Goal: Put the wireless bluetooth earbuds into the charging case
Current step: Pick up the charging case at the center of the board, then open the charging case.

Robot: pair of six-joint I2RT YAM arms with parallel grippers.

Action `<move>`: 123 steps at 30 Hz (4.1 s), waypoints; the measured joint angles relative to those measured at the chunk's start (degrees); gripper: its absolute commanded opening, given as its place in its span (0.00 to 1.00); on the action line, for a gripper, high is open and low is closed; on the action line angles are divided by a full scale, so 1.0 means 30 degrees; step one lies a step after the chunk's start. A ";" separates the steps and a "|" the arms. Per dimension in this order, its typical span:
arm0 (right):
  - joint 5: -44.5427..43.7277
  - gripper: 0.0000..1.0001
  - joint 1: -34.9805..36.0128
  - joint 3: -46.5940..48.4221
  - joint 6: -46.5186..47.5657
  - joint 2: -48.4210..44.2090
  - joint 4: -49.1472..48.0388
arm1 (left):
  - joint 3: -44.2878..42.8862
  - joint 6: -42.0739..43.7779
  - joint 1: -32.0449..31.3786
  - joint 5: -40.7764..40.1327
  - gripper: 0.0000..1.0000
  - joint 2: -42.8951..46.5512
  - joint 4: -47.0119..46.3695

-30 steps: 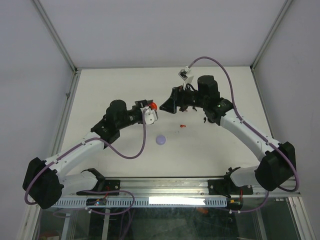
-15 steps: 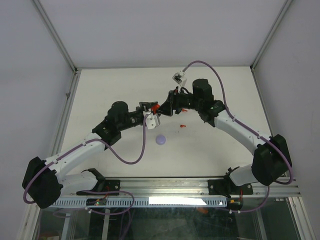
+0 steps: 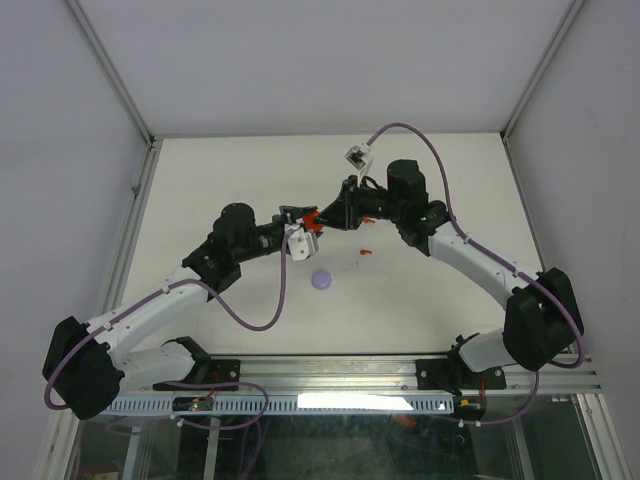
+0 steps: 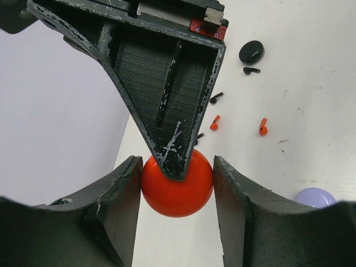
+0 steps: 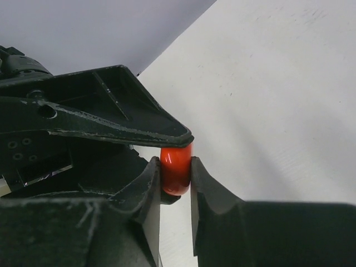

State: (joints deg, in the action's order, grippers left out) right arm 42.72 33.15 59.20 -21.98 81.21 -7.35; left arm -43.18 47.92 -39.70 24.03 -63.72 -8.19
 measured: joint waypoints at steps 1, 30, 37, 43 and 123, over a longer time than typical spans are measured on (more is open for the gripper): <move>0.0015 0.12 0.0000 -0.0029 -0.0029 0.0000 -0.0036 | 0.0000 -0.0080 0.0000 0.0000 0.51 0.0036 0.0029; 0.1479 0.04 -0.1362 -0.3162 -0.2535 -0.2703 -0.6863 | 0.5909 -1.9067 0.3585 0.2149 0.62 0.1413 -1.2568; 0.2375 0.04 -0.1275 -0.3264 -0.3191 -0.2951 -0.9005 | 0.6047 -2.5361 0.4007 0.3599 0.55 -0.0634 -1.8527; 0.3053 0.04 -0.0947 -0.3264 -0.3388 -0.2951 -0.9763 | 0.5982 -2.8290 0.4007 0.4590 0.52 -0.2186 -2.1019; 0.0823 0.73 0.1013 -0.0801 0.3934 -0.3337 -0.1523 | 0.5085 -2.2301 0.3606 0.8247 0.00 0.0576 -1.5336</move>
State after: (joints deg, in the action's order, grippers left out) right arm 45.19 36.18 56.80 -10.17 71.20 -11.92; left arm -27.92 -18.98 -28.88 48.77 -62.00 -54.19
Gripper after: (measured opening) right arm 0.737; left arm 0.241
